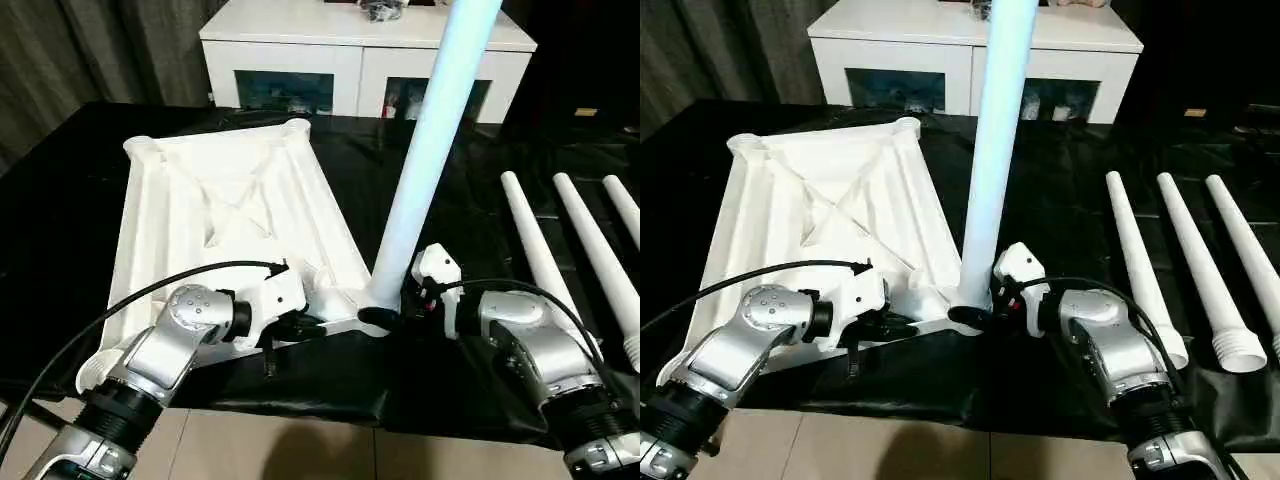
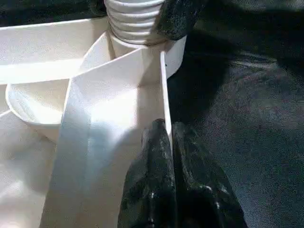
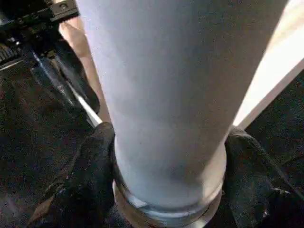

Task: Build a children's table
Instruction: Rotate leg to tighten

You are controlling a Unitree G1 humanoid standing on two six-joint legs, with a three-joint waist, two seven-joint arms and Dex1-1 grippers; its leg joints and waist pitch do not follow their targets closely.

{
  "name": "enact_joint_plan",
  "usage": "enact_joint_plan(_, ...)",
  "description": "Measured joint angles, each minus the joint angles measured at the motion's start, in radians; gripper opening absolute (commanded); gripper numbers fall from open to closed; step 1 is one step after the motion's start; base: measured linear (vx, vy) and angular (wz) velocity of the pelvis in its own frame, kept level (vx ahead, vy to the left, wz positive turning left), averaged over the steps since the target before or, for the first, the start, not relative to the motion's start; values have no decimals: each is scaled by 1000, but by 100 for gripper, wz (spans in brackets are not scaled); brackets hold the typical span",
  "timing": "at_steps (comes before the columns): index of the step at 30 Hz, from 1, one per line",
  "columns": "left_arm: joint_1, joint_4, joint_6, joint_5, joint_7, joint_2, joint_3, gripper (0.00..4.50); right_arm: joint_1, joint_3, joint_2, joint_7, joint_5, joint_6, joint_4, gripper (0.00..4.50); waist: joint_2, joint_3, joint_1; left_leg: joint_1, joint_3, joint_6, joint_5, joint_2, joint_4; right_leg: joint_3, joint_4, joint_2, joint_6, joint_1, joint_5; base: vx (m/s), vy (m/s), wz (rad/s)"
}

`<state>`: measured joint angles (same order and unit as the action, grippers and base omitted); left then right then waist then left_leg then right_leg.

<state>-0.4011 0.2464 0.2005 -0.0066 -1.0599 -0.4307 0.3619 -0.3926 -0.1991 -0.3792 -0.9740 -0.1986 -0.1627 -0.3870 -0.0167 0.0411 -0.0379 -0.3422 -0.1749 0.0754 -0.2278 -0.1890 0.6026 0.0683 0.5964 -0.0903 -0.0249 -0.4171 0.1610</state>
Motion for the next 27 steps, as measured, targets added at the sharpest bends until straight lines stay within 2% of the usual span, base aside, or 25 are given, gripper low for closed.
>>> enact_joint_plan(2,-4,23,0,9,36,18,-13,0,-9,17,52,86,10,4,-35,272,0,0,10,2,0,3,-1,0,0,0,1,0,0,1,-1,0,0,0)
enact_joint_plan(6,-27,63,26,39,118,71,-23,0,-42,38,114,237,32,0,-94,272,-1,-1,18,6,0,7,-3,0,0,-1,1,0,2,3,0,0,0,0)
enact_joint_plan(9,-72,133,90,71,260,166,-37,0,-95,74,208,480,83,-16,-173,270,-8,-5,29,10,0,8,-2,2,0,-1,-1,0,6,8,2,0,0,0)
enact_joint_plan(11,-99,167,138,85,367,236,-46,0,-127,98,251,623,103,-31,-216,270,-10,-6,32,11,1,8,-2,2,0,-2,-2,0,6,11,3,0,0,0)
enact_joint_plan(15,-145,233,187,97,492,326,-58,0,-179,145,331,834,118,-21,-299,270,-10,-7,33,10,2,8,-2,3,0,-1,-4,-1,7,13,3,0,0,0)
enact_joint_plan(19,-176,281,192,120,557,368,-61,0,-243,181,396,989,133,14,-401,270,-11,-7,35,9,4,8,-2,5,-1,-1,-7,-2,8,14,4,0,0,0)
enact_joint_plan(22,-186,295,183,123,567,370,-60,0,-268,194,409,1020,132,41,-445,270,-10,-7,35,9,5,8,-2,6,-1,-1,-8,-2,8,13,4,0,0,0)
enact_joint_plan(23,-187,295,183,123,567,369,-59,0,-269,203,412,1015,130,57,-455,340,-11,-7,35,8,5,7,-2,5,-1,-1,-8,-2,8,13,4,0,0,0)
enact_joint_plan(26,-189,294,174,127,574,353,-60,0,-268,210,426,986,127,79,-478,346,-10,-7,40,8,5,8,-2,5,-2,-1,-7,-1,8,12,3,0,0,0)
enact_joint_plan(27,-188,291,169,127,573,346,-60,0,-268,210,428,976,126,88,-479,366,-10,-7,42,7,5,8,-2,5,-3,0,-7,-1,8,11,3,0,0,0)
